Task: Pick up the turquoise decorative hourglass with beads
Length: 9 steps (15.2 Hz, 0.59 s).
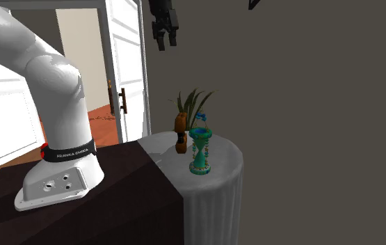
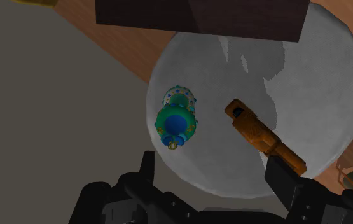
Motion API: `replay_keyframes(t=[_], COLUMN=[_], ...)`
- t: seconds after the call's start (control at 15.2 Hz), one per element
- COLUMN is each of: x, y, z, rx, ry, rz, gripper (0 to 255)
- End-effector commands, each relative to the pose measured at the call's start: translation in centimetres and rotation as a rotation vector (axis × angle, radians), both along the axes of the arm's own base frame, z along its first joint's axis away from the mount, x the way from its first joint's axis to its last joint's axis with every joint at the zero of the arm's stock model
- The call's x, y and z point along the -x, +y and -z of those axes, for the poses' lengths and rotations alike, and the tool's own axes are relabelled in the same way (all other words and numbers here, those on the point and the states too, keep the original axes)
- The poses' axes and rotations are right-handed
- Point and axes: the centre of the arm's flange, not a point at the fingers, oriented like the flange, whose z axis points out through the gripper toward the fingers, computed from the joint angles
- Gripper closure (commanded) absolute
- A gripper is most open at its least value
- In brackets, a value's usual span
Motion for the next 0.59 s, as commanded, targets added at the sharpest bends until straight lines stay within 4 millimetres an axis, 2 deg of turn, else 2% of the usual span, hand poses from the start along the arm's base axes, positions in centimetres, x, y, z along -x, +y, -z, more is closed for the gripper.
replay_keyframes(t=[0.0,0.53], x=[0.0,-9.0], y=[0.0,-0.2], z=[0.0,8.5], rx=[0.000,0.038], ry=[0.000,0.170], rz=[0.000,0.086], gripper=[0,0])
